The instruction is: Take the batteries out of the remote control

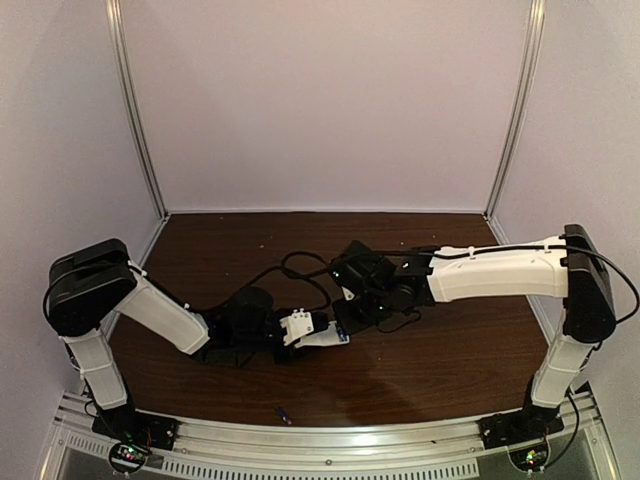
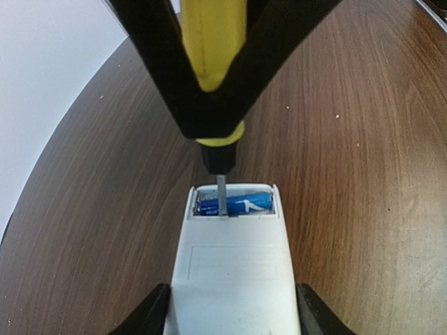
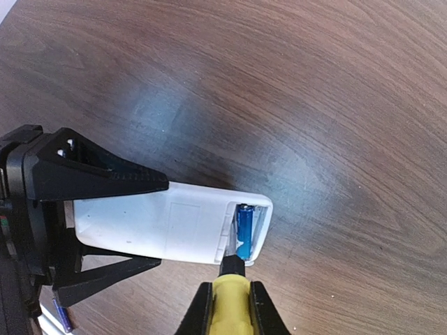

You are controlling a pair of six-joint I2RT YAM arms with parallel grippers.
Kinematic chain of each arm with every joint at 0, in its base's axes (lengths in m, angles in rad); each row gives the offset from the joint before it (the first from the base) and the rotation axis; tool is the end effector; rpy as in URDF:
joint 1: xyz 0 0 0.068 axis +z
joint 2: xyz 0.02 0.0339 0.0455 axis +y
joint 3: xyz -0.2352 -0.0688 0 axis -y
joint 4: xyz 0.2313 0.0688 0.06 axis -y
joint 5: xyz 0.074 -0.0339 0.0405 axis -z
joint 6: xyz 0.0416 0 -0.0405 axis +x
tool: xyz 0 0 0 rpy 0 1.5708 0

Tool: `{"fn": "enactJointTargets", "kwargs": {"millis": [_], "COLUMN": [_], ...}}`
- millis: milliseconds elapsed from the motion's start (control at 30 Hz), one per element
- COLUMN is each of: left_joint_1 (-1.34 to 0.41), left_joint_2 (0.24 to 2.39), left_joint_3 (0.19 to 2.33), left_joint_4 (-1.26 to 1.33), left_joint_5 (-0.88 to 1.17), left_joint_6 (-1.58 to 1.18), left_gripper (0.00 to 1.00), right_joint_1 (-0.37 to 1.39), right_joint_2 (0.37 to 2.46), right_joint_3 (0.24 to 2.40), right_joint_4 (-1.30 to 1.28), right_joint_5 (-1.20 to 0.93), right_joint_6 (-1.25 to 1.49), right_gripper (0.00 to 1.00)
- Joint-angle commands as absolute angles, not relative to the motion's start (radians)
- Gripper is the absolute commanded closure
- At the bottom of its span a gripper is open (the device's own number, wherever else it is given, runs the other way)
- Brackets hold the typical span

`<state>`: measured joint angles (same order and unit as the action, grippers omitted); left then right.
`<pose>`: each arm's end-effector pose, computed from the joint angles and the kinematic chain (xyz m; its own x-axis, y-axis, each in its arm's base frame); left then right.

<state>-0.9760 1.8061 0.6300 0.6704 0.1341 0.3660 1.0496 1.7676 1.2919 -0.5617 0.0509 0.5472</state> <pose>0.1747 -0.2681 0.0960 0.0638 0.5387 -0.8401 0.9248 0.2845 0.2526 0.1800 0.3093 0.1921 -0.8101 -0.3673 -0.4570 -0.5056 0.8324 0.2271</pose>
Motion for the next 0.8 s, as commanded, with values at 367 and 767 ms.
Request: {"fn": "enactJointTargets", "kwargs": {"millis": [367, 767], "left_joint_1": [-1.004, -1.004], "left_joint_2": [1.830, 1.844], "left_joint_3": [0.712, 0.724], "left_joint_4": [0.726, 0.715], "left_joint_5": [0.170, 0.170], "left_joint_6": [0.398, 0.398], "left_gripper": [1.00, 1.00], "right_joint_1": [1.140, 1.159], "right_joint_2": [1.809, 1.760], "right_joint_3": [1.328, 1.321], "right_joint_4": [-0.748, -0.693], "right_joint_5": [0.267, 0.242], "right_joint_6": [0.597, 0.572], "right_gripper": [1.00, 1.00]}}
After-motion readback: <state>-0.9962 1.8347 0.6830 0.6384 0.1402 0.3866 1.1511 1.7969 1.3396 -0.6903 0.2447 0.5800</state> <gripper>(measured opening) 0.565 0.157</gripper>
